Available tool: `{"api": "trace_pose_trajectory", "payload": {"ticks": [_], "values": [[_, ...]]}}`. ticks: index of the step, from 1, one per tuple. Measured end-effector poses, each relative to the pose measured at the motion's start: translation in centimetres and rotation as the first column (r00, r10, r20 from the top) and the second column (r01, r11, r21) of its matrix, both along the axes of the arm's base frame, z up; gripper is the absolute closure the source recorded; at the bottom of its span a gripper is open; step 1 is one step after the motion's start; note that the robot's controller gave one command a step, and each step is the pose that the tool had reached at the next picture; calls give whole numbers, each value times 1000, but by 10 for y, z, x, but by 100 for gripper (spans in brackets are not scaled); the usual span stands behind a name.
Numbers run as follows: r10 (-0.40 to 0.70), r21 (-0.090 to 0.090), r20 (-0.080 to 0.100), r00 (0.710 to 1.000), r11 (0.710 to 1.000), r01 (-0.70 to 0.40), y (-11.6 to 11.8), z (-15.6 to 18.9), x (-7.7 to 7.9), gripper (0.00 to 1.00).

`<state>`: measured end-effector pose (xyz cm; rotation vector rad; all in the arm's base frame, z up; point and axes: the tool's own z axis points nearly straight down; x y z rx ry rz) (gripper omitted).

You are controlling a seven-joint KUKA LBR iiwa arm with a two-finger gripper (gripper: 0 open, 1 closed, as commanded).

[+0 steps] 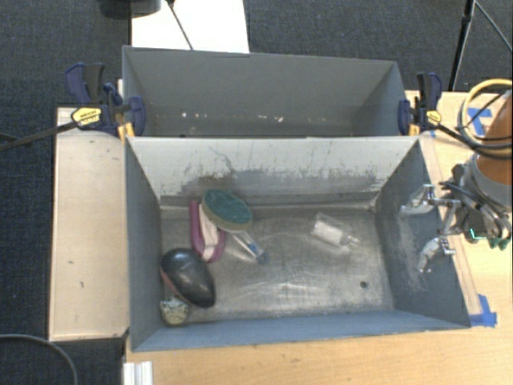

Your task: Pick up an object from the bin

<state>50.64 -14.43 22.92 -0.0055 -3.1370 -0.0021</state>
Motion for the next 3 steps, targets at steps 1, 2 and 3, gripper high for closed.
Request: {"api": "trace_pose_trajectory", "payload": {"ticks": [1, 2, 3], "values": [[-77, -2, 13, 997, 997, 77, 58, -157, 51, 0], [-254, 0, 11, 967, 967, 254, 90, -128, 63, 0], [-456, 1, 10, 890, 890, 456, 88, -125, 73, 0]]}}
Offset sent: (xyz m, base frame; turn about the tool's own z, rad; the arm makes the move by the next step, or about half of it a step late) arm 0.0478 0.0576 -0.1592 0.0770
